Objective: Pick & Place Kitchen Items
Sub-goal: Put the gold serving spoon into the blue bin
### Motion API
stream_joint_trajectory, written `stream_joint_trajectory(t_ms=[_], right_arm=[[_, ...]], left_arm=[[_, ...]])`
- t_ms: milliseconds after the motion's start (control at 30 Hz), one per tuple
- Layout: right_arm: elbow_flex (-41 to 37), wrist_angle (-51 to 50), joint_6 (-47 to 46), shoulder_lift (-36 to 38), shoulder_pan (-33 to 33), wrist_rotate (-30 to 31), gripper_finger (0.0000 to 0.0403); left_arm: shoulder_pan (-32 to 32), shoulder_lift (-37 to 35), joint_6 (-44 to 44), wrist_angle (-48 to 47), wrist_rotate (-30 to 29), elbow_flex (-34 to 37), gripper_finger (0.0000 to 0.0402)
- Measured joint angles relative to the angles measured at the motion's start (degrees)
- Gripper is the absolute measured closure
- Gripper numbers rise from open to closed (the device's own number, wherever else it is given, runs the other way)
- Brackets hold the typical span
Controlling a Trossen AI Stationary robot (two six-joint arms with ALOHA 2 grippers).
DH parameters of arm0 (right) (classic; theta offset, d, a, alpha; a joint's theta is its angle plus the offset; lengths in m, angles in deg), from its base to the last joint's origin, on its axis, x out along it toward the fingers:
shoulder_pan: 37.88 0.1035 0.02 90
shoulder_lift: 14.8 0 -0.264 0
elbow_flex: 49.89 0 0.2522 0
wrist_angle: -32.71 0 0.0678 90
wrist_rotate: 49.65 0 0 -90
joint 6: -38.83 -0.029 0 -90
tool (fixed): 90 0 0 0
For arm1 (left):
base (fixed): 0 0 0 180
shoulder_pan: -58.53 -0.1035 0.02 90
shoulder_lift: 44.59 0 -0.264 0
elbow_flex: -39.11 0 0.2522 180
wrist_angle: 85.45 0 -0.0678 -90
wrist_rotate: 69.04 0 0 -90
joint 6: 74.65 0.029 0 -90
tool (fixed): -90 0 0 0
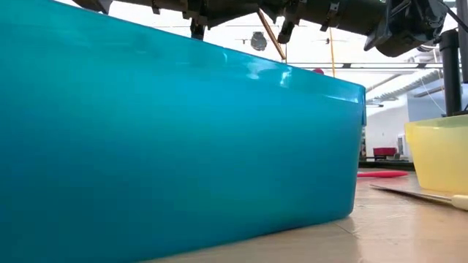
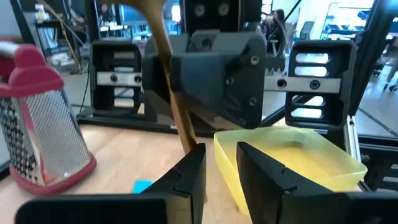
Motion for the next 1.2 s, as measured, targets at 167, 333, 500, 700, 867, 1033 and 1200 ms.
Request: stream_joint_trajectory(t_ms=[167,333,500,700,867,1033,1200], right_arm=[[-0.03,-0.12,0.25,0.02,-0.02,0.17,0.0387],[-0.07,-0.15,0.47,-0.04,-0.02,-0.01,0.0387],[-0.07,-0.06,0.53,-0.04,-0.02,-0.13,0.0387],[-0.07,0.18,1.39,-0.04,0.07,-0.82,0.0387],[-0.04,0.26,1.56,-0.02,0.19,-1.38,0.0387],[-0.04,0.20,1.53,-0.02,0.11,-0.66,0.0387],[-0.04,0.20,3.09,-0.02,0.11,-0.47,0.0387]], left_arm=[[-0.47,0.00,-1.46,-0.42,0.07,0.00,0.0305],[-0.41,-0.04,-2.00,-2.03,0.03,-0.02,0.0305],[-0.28,-0.04,-2.22,-2.25,-0.87,-0.02,0.0305],[0.55,-0.04,-2.92,-4.89,-2.18,-0.04,0.0305],[1.49,-0.04,-4.28,-7.15,-5.93,-0.02,0.0305],[1.59,-0.04,-3.69,-6.08,-8.15,-0.02,0.0305],[1.75,-0.04,-3.53,-5.38,-2.49,-0.02,0.0305]])
